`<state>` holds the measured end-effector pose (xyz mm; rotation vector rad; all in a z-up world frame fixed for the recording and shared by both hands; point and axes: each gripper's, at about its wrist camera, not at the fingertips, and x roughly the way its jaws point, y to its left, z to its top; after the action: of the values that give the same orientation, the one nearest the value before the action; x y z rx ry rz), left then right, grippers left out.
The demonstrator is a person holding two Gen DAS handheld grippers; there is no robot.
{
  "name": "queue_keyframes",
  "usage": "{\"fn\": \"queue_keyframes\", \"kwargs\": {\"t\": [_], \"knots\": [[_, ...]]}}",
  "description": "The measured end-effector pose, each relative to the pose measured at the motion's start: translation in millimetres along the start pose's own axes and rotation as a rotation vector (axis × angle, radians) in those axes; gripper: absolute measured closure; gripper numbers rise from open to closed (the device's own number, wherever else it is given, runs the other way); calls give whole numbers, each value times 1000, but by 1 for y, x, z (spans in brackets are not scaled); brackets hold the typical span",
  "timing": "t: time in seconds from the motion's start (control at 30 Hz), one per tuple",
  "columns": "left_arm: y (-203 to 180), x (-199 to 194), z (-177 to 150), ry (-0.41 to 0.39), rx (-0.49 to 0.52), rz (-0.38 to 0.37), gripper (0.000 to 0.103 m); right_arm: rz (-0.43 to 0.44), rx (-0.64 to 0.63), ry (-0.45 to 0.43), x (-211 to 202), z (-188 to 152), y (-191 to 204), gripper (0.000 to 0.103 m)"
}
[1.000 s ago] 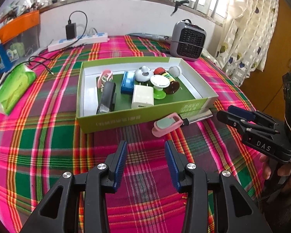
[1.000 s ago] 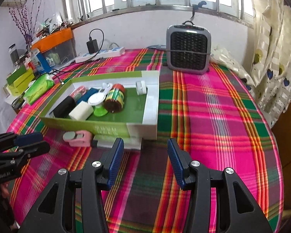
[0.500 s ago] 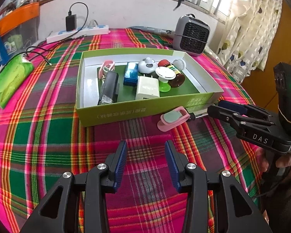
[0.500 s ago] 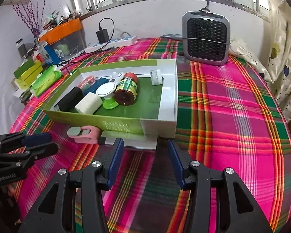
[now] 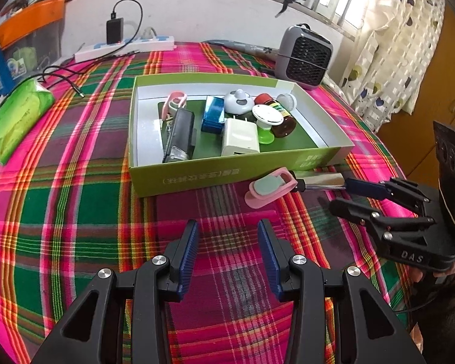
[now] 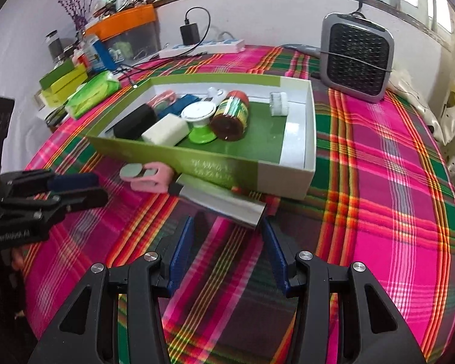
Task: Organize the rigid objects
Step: 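Move the left tool toward the pink clip while the right tool reaches the silver lighter, then close the right tool on the silver lighter while the left tool approaches the pink clip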
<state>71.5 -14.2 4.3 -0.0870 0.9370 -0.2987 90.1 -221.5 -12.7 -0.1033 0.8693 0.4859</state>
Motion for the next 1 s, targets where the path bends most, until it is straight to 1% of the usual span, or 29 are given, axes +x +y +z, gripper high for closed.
{"fn": "queue_keyframes", "kwargs": {"t": [0.1, 0.2, 0.27, 0.4, 0.5, 0.63, 0.8, 1.0], "knots": [[0, 0, 0, 2, 1, -2, 64, -2, -27, 8, -1, -2, 4, 55], [0, 0, 0, 1, 4, -4, 64, -31, -64, 4, -2, -2, 5, 55], [-1, 0, 0, 3, 7, -2, 64, -37, -58, -6, -3, 1, 2, 55], [-3, -1, -1, 6, 7, -6, 64, -11, -17, -43, -1, 14, -7, 55], [-2, -1, -1, 7, 0, -10, 64, 8, -35, -42, 2, 20, -5, 55], [-1, -1, -1, 7, -7, -14, 64, 23, -104, 5, 11, 22, 2, 55], [3, -1, 0, 11, -14, -23, 64, 53, -161, 36, 12, 20, 7, 55], [5, -2, 0, 10, -16, -24, 64, 73, -255, 87, 10, 10, 18, 55]]}}
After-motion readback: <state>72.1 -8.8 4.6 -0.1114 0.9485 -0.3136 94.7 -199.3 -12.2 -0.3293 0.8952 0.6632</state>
